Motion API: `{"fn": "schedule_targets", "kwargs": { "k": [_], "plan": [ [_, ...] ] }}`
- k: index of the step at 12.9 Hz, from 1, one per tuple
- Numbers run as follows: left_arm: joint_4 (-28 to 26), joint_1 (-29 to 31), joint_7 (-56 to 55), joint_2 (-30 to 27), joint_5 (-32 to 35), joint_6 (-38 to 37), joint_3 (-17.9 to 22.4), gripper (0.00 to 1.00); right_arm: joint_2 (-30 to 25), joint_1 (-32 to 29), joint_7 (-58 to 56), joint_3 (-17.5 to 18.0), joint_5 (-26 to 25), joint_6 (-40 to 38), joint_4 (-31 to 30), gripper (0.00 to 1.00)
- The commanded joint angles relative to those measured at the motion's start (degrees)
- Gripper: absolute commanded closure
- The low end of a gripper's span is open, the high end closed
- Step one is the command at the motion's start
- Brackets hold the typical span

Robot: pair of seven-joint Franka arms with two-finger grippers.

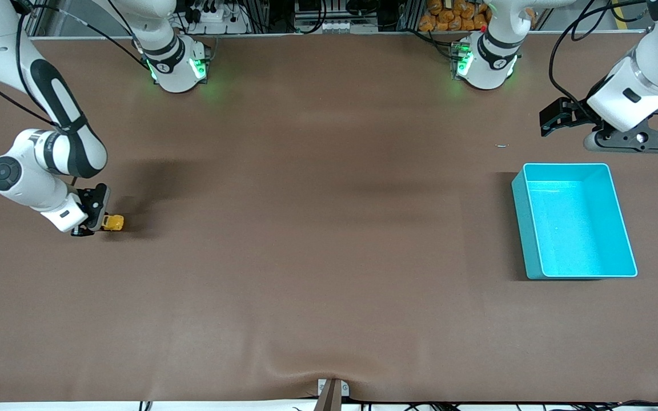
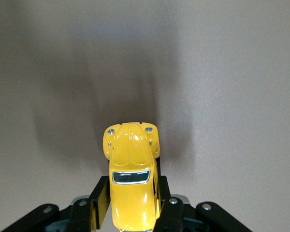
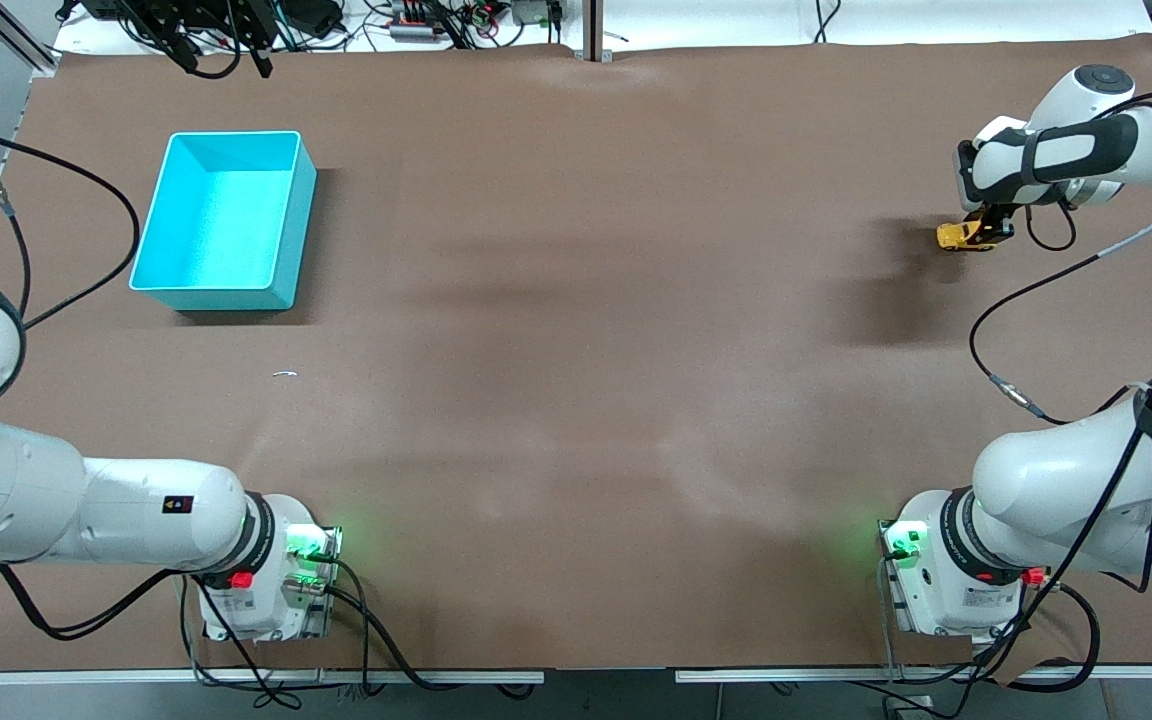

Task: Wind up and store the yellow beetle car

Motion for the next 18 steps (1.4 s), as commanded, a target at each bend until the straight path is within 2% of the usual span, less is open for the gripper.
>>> {"fn": "schedule_targets", "kwargs": {
  "k": [1,3,6,11,14,18],
  "plan": [
    [-0.34,0.26,-0.96,-0.43,-1.11,-0.5,-0.22,0.0,4.75,-2.2,-0.64,0.51,-1.01,-0.64,0.53,0.52],
    [-0.52,0.26,-1.05,-0.6,-1.11,-0.5,-0.22,0.0,4.75,-2.46,-0.46,0.6,-0.66,-1.43,1.49,0.0],
    [-0.78,0.61,-1.14,-0.69,-1.11,-0.41,-0.22,0.0,4.66,-3.17,-0.72,0.77,-0.57,-7.22,4.83,0.0],
    [-1.13,0.69,-2.28,-1.13,-1.2,-0.41,-0.22,0.0,4.57,-3.78,-0.81,0.95,-0.57,-10.22,7.21,0.0],
    [-1.31,1.92,-2.9,-1.13,-1.2,-0.14,-0.04,0.0,3.7,-3.78,-0.81,0.95,3.36,-13.11,8.52,0.0],
    [-4.37,2.1,-4.99,-1.65,-1.2,1.61,0.05,0.0,3.34,-3.17,-1.69,0.95,7.94,-20.67,15.02,0.0]
  ]
}}
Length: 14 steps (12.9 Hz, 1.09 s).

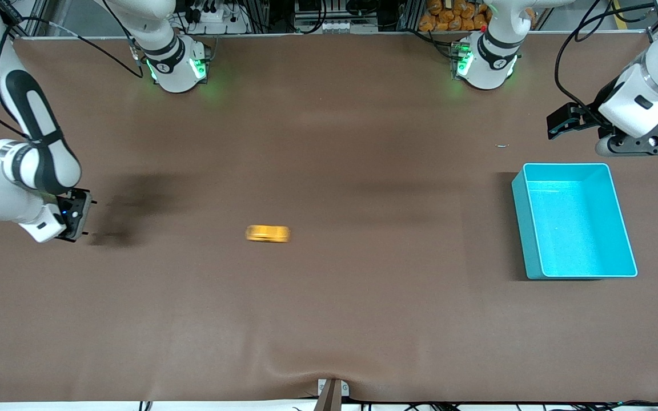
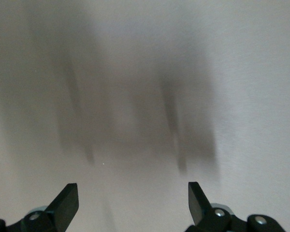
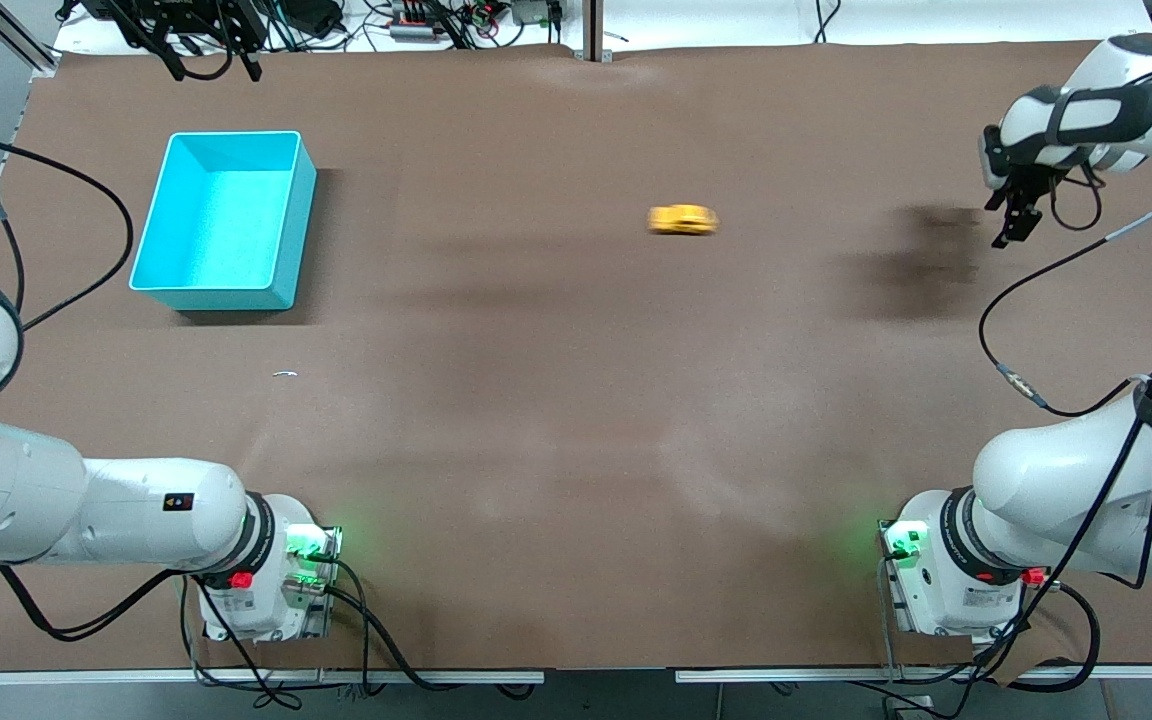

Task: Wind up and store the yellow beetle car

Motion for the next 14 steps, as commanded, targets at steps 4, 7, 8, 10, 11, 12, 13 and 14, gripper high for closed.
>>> {"fn": "schedule_targets", "kwargs": {
  "k": [4,7,8,10,11,12,13,14],
  "plan": [
    [-14.31,0.17,-11.57,-6.39,-1.2,10.68,-0.86,0.0,-0.22,0.21,-1.29,1.02,5.67,-7.7,7.82,0.0],
    [-17.32,-0.01,-20.89,-5.87,-1.29,13.78,-1.39,0.0,-0.48,0.04,-1.29,1.46,6.37,-8.5,9.68,0.0],
    [-18.28,-0.09,-23.61,-5.7,-1.38,14.83,-1.39,0.0,-0.83,0.03,-1.21,1.46,7.07,-8.85,10.81,0.0],
    [-21.61,0.25,-28.8,-5.61,-2.43,18.42,-1.3,0.0,-1.01,0.47,-0.33,1.55,7.6,-13.05,16.41,0.0],
    [-24.16,0.34,-31.7,-5.61,-2.52,20.62,-1.3,0.0,-1.01,0.91,1.59,1.73,8.56,-16.38,20.28,0.0],
    [-26.62,0.34,-34.95,-5.61,-2.52,22.73,-1.3,0.0,-1.01,1.52,5.35,1.73,9.35,-19.37,23.71,0.0],
    [-29.52,0.34,-38.89,-5.61,-2.52,25.62,-1.3,0.0,-1.1,2.57,9.47,1.81,9.45,-22.27,27.14,0.0],
    [-32.33,0.26,-43.11,-5.43,-2.52,29.13,-1.3,0.0,-1.36,4.06,13.43,1.82,9.54,-24.91,29.87,0.0]
  ]
}}
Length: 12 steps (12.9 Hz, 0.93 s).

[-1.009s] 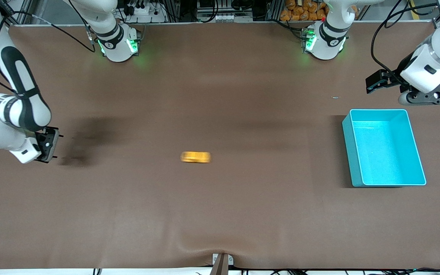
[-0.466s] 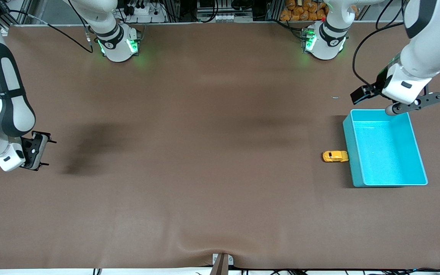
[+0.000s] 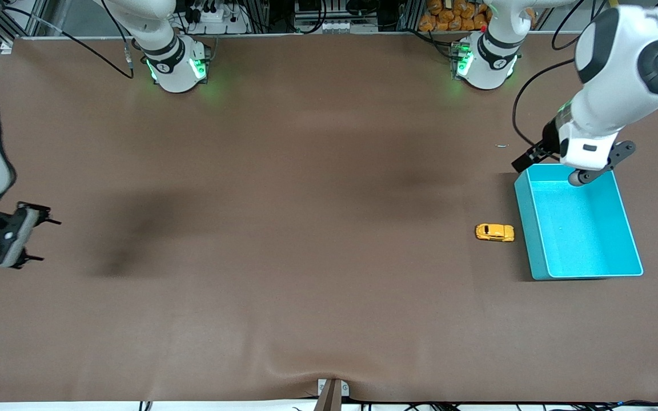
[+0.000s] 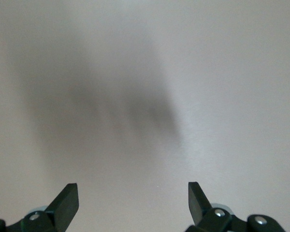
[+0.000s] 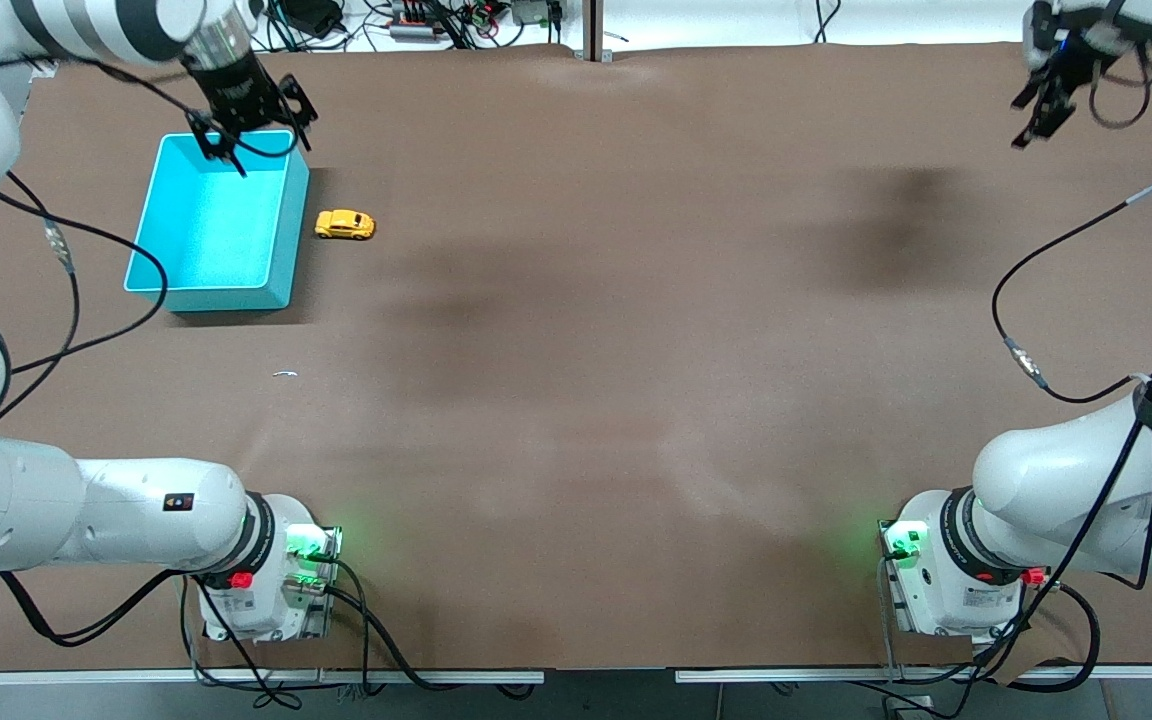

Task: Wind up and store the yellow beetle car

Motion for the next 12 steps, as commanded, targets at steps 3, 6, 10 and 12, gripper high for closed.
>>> {"fn": "schedule_targets", "kwargs": {
  "k": [3,6,10,12],
  "plan": [
    [-8.22,0.48,-16.08,2.67,-1.53,11.92,-0.17,0.0,-3.7,6.18,19.82,0.07,1.04,-6.31,8.46,0.0],
    [-8.22,1.0,-26.8,7.86,-1.53,18.51,-0.08,0.0,-7.21,8.65,29.32,-0.02,0.86,-7.36,8.64,0.0],
    [-8.22,2.93,-31.49,13.58,-1.53,24.93,-0.08,0.0,-11.69,10.4,47.51,0.07,0.95,-15.88,8.64,0.0],
    [-8.04,3.11,-33.25,16.48,-1.53,29.67,0.01,0.0,-14.33,11.46,57.7,0.06,0.6,-19.65,8.64,0.0]
  ]
}}
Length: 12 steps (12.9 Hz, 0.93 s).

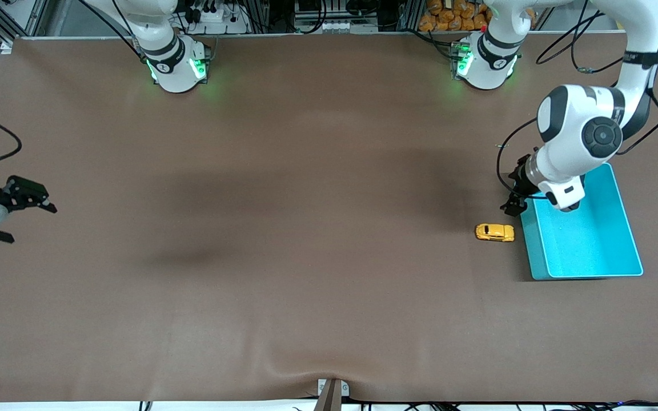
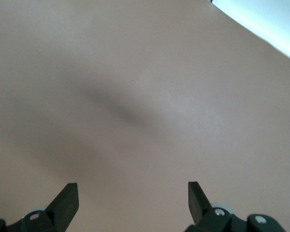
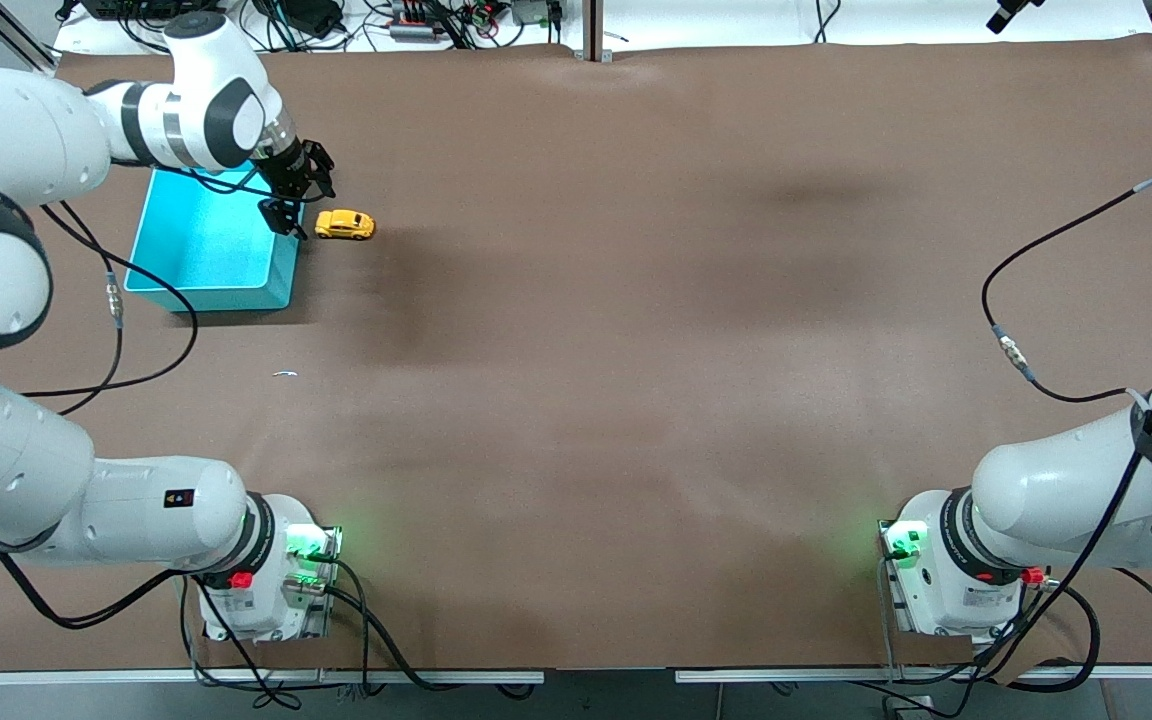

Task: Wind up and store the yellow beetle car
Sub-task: 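Lower the left gripper onto the car while the right gripper withdraws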

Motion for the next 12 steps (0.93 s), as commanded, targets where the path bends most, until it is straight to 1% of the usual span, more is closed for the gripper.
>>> {"fn": "schedule_targets", "kwargs": {
  "k": [1,3,5,6,8,9,10,12],
  "plan": [
    [0.58,0.64,-1.48,3.65,-1.36,5.47,-0.26,0.0,-4.7,1.89,12.86,-0.31,0.21,-5.51,-0.68,0.0],
    [0.93,0.9,-1.57,6.12,-1.27,8.12,-0.26,0.0,-7.25,2.07,19.3,-0.66,0.13,-7.9,-0.94,0.0],
    [1.72,0.99,-1.57,8.49,-1.18,10.67,-0.09,0.0,-8.13,1.37,22.65,-0.93,1.0,-11.15,-1.03,0.0],
    [2.68,0.99,-1.66,9.81,-1.18,11.46,0.0,0.0,-9.44,1.19,23.71,-1.19,1.18,-11.42,-1.29,0.0],
    [5.23,0.99,-2.36,12.18,-1.09,12.0,0.26,0.0,-11.21,0.75,29.66,-1.11,1.09,-10.99,-1.38,0.0],
    [6.55,0.91,-2.88,13.41,-0.92,12.0,0.35,0.0,-12.17,0.93,30.3,-1.11,0.83,-10.55,-2.42,0.0],
    [7.6,0.99,-2.98,14.99,-0.75,12.0,0.44,0.0,-13.84,0.84,30.4,-1.11,0.83,-8.63,-4.96,0.0],
    [9.19,0.9,-2.98,17.19,-0.57,12.17,0.7,0.0,-19.27,1.02,30.57,-1.02,0.74,-1.53,-14.07,0.0]
  ]
}}
